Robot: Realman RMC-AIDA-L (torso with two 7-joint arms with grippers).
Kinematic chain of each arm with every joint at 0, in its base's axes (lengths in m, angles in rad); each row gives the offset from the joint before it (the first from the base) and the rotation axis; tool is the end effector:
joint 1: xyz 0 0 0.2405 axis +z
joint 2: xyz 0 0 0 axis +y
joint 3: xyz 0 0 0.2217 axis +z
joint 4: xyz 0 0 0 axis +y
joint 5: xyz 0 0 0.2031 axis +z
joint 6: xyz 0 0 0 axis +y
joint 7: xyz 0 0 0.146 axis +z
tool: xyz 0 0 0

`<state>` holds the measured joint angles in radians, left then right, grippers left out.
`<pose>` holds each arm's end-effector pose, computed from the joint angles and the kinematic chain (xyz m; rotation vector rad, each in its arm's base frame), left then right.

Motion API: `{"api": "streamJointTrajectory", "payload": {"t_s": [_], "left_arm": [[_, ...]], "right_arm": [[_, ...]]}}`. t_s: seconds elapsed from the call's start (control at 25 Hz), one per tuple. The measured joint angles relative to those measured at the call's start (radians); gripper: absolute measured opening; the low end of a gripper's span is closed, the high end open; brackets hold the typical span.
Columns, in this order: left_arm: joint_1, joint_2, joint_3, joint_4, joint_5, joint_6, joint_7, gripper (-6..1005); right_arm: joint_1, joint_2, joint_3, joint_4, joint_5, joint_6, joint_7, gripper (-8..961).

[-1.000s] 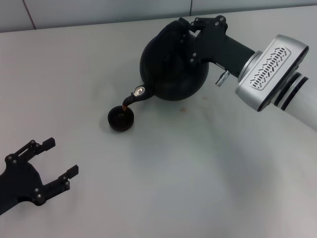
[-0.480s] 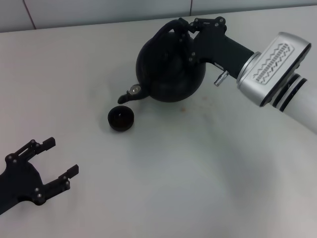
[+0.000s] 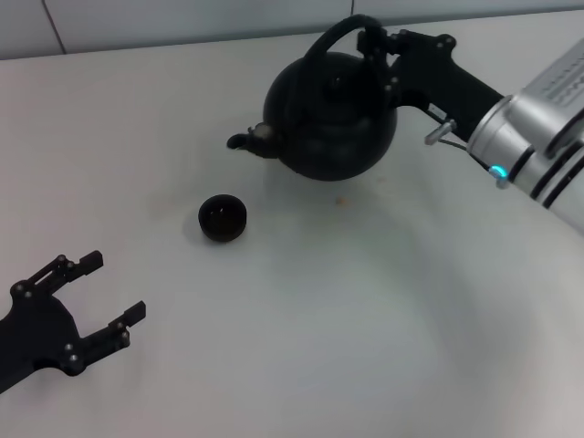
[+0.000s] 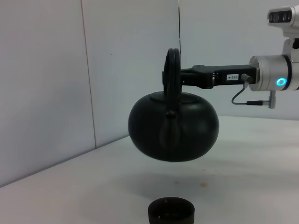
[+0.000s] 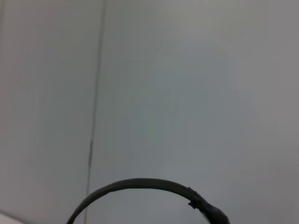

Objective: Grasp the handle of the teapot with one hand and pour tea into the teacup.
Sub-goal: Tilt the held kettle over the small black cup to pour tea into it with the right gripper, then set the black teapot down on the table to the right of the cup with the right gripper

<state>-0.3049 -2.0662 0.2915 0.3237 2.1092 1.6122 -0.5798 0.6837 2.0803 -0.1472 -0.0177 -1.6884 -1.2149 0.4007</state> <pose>-0.3076 0.2201 -0.0036 -2.4479 -0.2951 -0.7183 0.2264 0.3557 -0.0190 -2.0297 0.3337 0.8245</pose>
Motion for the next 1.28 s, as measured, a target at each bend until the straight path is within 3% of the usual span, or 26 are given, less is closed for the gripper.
{"api": "streamJointTrajectory", "payload": {"t_s": [0.24,1.28], "left_arm": [[-0.001,0.0,0.0,0.0,0.0,0.0,0.0,819],[-0.005,0.0,0.0,-0.011,0.0,0.002,0.0,819]], "right_arm": [[-0.035,0.0,0.003,-0.023,0.003,-0.005,0.092,81],[-0.079,0.0,-0.003,-0.019,0.0,0.07,0.125,86]]}}
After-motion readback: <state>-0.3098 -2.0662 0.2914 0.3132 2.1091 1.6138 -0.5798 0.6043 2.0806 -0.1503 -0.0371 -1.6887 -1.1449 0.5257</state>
